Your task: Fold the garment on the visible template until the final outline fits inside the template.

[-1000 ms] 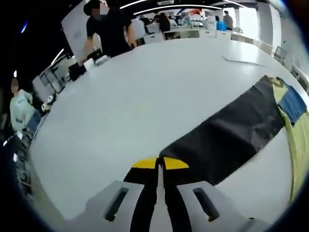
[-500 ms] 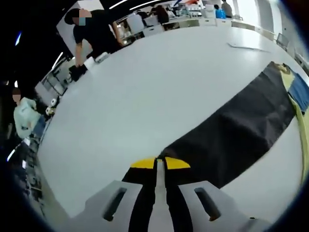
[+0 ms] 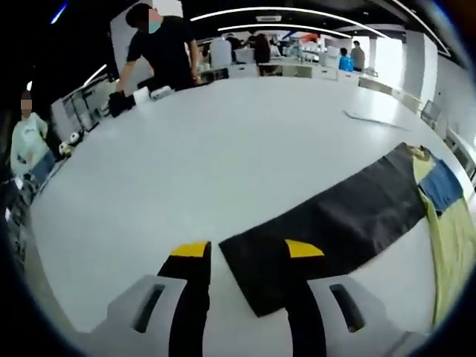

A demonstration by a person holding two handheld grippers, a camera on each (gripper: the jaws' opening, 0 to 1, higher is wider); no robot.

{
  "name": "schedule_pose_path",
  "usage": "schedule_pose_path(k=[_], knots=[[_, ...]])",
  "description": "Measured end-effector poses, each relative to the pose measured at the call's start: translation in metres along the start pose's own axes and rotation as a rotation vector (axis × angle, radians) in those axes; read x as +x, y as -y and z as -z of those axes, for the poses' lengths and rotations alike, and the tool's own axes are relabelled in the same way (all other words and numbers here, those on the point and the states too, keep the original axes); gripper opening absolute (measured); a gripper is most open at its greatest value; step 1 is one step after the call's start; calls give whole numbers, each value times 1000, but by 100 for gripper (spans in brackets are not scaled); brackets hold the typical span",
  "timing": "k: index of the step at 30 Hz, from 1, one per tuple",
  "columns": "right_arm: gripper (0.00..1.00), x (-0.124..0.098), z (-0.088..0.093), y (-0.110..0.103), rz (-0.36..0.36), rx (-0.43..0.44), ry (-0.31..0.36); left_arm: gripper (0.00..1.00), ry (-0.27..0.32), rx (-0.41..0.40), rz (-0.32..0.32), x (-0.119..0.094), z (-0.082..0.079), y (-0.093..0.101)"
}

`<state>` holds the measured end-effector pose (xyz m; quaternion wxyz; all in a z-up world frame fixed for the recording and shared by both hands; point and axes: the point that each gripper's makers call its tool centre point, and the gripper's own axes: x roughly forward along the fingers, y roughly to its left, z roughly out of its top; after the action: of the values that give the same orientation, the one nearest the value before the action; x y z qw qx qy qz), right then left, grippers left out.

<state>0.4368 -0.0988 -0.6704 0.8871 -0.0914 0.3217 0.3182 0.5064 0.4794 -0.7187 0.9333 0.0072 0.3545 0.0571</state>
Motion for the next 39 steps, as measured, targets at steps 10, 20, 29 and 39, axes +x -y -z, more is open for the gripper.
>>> schedule_pose_path(k=[10, 20, 29, 39], knots=[[90, -1, 2, -2, -7, 3, 5, 40, 1, -76, -7, -9, 23, 4], [90, -1, 1, -3, -10, 3, 10, 37, -13, -70, -11, -10, 33, 8], [90, -2, 2, -4, -4, 11, 9, 32, -32, -39, -9, -10, 43, 15], [90, -2, 3, -6, -2, 16, 5, 24, -37, -135, -37, -9, 45, 16]])
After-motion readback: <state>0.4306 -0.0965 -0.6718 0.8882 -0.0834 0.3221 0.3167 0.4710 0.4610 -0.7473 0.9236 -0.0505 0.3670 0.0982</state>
